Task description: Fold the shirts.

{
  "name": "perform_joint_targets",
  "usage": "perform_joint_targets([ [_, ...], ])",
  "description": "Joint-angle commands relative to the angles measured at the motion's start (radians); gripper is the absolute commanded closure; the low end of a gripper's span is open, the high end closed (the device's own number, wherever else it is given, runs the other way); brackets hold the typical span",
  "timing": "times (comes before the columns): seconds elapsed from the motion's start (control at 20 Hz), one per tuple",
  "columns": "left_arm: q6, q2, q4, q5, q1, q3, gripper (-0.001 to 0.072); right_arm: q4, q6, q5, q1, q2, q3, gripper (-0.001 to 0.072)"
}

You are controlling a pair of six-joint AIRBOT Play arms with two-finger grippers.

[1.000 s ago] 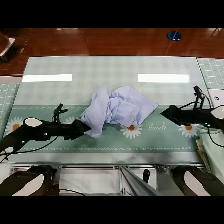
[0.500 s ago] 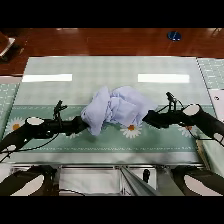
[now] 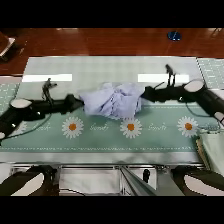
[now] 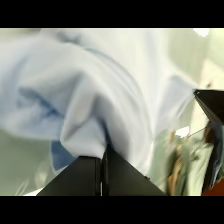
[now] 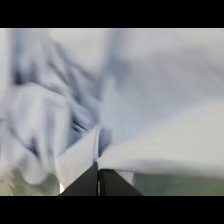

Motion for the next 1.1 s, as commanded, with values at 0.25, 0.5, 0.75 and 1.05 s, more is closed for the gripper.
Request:
perform_joint_targets([
  [0.25, -0.032, 0.188, -0.036, -0.076, 0.275, 0.681, 0.0692, -0.477, 0.139, 0.146, -0.009, 0.196, 0.848, 0.0692],
  [0.5, -0.054, 0.367, 0.111, -0.076, 0.444, 0.856, 0.0692, -0.647, 0.147, 0.173, -0.009, 0.453, 0.958, 0.0692],
  [0.75, -0.181, 0.571, 0.544, -0.098, 0.492, 0.85, 0.0692, -0.814, 0.213, 0.362, -0.009, 0.637, 0.958, 0.0692],
  [1.05, -0.268, 0.689, 0.809, -0.195, 0.322, 0.631, 0.0692, -0.834, 0.307, 0.554, -0.009, 0.765, 0.711, 0.0691],
])
